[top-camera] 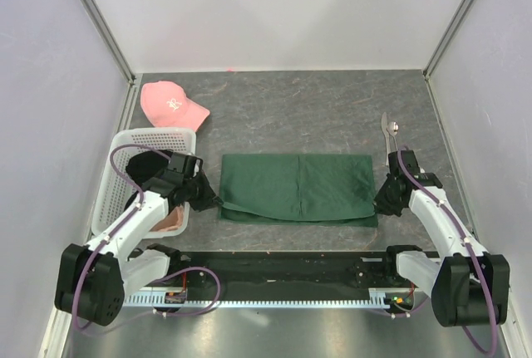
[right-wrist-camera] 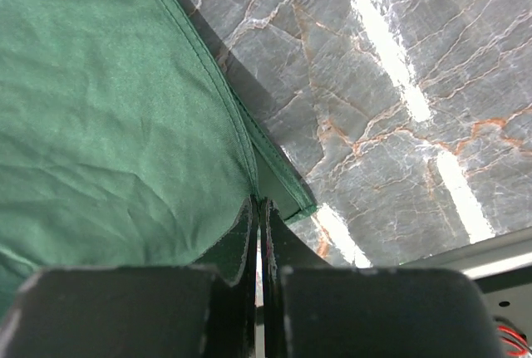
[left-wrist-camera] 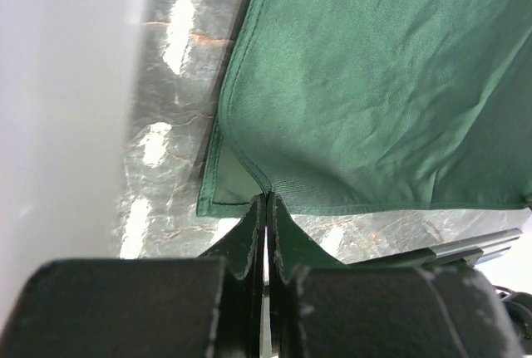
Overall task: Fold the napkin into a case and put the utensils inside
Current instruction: Fold and flatten the napkin at the center of the board.
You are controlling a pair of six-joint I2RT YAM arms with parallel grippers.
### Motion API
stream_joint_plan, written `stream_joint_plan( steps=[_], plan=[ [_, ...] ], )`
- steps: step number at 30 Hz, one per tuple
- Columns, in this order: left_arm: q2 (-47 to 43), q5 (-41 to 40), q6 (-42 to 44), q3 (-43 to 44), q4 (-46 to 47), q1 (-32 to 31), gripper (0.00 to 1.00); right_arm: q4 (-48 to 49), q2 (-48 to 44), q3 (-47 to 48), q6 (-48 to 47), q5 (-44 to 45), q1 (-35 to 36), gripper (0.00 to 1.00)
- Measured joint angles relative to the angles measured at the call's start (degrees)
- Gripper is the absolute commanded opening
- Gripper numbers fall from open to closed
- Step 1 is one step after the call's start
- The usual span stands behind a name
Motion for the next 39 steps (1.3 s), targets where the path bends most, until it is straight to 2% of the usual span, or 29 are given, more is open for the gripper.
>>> stream_joint_plan(
  steps=[9,19,23,24,25,26,27,28,30,31,33,35,39],
  plan=[
    [1.0,-0.1,0.0,-0.8,3.1,-1.0,0.02,1.3,-0.4,-0.7,1.7,0.1,0.0,0.03],
    [-1.7,-2.0,0.0,-1.5,1.3,-1.0,0.02,-0.1,-3.0,-2.1,4.6,-0.7,0.0,0.01],
    [-1.7,-2.1,-0.1,-1.5,1.3,-1.0,0.02,-0.5,-2.9,-2.1,4.8,-0.7,0.0,0.05],
    [-1.7,-2.2,-0.1,-1.5,1.3,-1.0,0.02,-0.5,-2.6,-2.1,4.8,-0.7,0.0,0.07],
    [-1.7,-2.3,-0.1,-1.5,1.3,-1.0,0.04,-0.5,-2.2,-2.1,4.8,-0.7,0.0,0.17],
    [-1.7,-2.3,-0.1,-1.5,1.3,-1.0,0.06,-0.5,-1.5,-2.1,4.8,-0.7,0.0,0.23],
    [-1.7,-2.3,-0.1,-1.5,1.3,-1.0,0.09,-0.5,-0.9,-2.1,4.8,-0.7,0.0,0.34],
    [-1.7,-2.3,-0.1,-1.5,1.3,-1.0,0.17,-0.5,-0.6,-2.1,4.8,-0.7,0.0,0.37],
    [-1.9,-2.3,-0.2,-1.5,1.3,-1.0,0.25,-0.5,-0.8,-2.1,4.7,-0.7,0.0,0.56],
    [-2.2,-2.2,-0.4,-1.5,1.2,-1.0,0.34,-0.6,-1.2,-2.1,4.7,-0.9,0.0,0.57],
    [-2.9,-1.6,-0.5,-1.4,0.3,-1.0,0.41,-0.8,-3.3,-2.1,4.7,-1.1,0.0,0.74],
    [-3.6,-1.3,-0.5,-0.5,-1.6,-1.0,0.45,-1.0,-6.9,-2.1,4.4,-1.1,0.0,0.8],
    [-6.1,-1.2,-0.4,2.8,-5.8,-1.0,0.41,-1.2,-10.2,0.0,2.3,-0.8,0.0,0.76]
  ],
)
